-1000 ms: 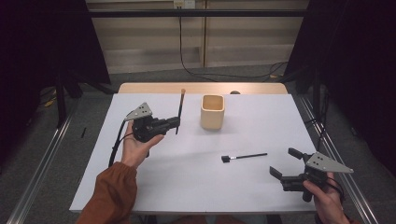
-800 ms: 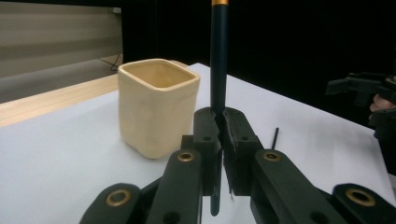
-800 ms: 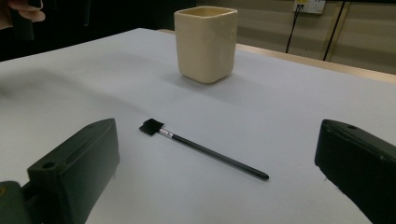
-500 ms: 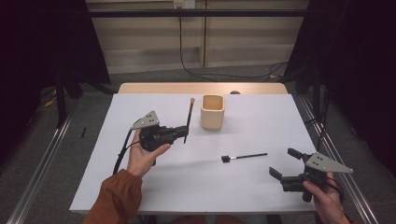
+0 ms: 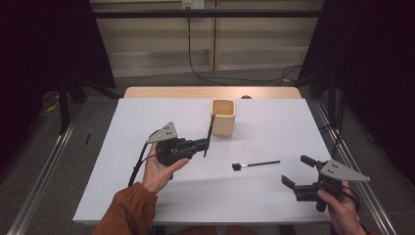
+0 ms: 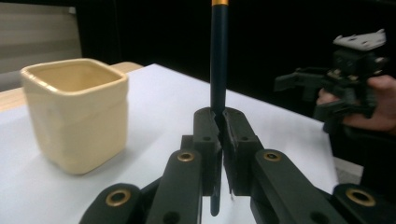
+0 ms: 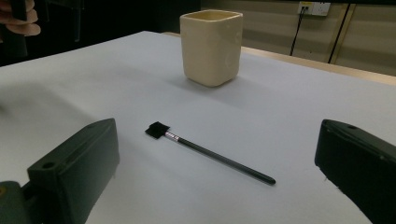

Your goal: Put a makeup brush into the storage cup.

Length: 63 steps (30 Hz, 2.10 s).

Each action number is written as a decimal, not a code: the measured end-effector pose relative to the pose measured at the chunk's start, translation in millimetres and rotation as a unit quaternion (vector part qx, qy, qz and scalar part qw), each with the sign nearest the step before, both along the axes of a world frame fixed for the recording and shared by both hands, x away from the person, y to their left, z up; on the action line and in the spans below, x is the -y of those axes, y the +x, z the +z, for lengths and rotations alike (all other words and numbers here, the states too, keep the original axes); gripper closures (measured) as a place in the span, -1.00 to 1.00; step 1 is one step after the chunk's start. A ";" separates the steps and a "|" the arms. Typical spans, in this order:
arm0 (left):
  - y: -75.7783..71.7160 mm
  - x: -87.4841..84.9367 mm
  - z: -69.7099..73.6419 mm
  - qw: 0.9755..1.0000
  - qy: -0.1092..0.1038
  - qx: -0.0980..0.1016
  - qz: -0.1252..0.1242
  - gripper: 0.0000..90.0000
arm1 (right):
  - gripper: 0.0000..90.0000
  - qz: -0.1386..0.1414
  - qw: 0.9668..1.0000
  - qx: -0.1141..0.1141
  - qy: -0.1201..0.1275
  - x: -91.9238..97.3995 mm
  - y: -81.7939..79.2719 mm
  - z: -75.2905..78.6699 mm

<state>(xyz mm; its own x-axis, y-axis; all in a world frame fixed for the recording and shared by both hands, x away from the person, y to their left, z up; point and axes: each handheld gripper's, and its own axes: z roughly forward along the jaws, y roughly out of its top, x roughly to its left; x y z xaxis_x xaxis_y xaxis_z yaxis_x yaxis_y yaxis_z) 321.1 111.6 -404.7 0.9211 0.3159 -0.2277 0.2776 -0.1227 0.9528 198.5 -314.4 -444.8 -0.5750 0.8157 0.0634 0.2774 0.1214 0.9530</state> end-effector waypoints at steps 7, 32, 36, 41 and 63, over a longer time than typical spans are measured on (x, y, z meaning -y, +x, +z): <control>-4.4 6.4 0.2 1.000 0.001 0.004 -0.005 0.88 | -1.00 -0.003 1.000 0.005 0.000 -0.1 -0.1 1.1; -16.8 -1.9 -5.6 1.000 0.006 0.010 0.017 0.88 | -0.99 0.036 0.998 0.055 0.020 -29.0 28.6 37.5; -17.3 -3.2 -5.2 1.000 0.004 0.010 0.016 0.88 | -1.00 0.048 0.997 0.057 0.030 -35.4 37.2 46.3; -16.4 -3.0 -5.2 1.000 0.002 0.008 0.011 0.88 | -1.00 0.061 0.996 0.055 0.043 -42.4 43.4 53.2; -13.3 2.5 -3.4 1.000 -0.004 0.008 -0.002 0.88 | -1.00 0.143 0.987 0.043 0.055 -101.5 81.9 73.6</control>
<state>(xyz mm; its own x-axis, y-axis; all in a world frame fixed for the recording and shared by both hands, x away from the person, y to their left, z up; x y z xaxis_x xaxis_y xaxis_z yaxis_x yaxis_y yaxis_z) 307.8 109.1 -408.1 0.9256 0.3108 -0.2162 0.2626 -0.1157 0.9580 280.4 -212.9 -371.2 -0.7882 0.6097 0.0832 0.1641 0.0780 0.9834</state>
